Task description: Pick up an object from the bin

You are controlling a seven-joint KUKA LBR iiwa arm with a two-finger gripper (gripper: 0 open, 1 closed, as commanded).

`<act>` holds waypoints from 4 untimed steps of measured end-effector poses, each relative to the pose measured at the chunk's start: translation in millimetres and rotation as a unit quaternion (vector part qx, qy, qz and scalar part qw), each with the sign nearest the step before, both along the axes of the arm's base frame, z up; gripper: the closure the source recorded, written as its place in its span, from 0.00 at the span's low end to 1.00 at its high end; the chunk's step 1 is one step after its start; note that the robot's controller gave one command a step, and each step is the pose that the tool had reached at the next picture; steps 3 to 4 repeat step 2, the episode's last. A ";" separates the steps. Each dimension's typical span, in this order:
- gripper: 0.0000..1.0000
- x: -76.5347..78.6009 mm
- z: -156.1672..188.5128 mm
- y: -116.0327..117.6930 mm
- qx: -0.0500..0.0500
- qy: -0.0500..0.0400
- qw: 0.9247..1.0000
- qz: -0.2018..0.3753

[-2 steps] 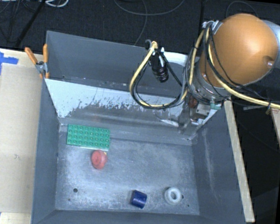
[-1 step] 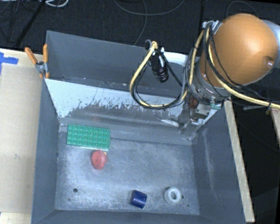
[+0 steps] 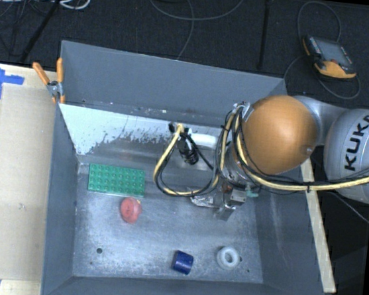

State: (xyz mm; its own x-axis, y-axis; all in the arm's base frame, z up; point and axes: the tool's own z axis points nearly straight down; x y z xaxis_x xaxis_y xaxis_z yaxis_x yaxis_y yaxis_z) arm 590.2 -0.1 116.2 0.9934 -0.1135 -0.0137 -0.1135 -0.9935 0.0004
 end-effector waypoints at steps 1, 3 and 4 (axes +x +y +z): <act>1.00 -26.9 134.3 15.8 0.001 -0.008 1.000 0.003; 1.00 14.7 102.5 10.3 0.001 -0.004 0.999 0.054; 1.00 14.7 102.5 10.3 0.001 -0.004 0.999 0.054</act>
Offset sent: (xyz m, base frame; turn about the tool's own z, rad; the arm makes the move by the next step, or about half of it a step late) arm -0.0272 0.0138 0.1308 -0.0095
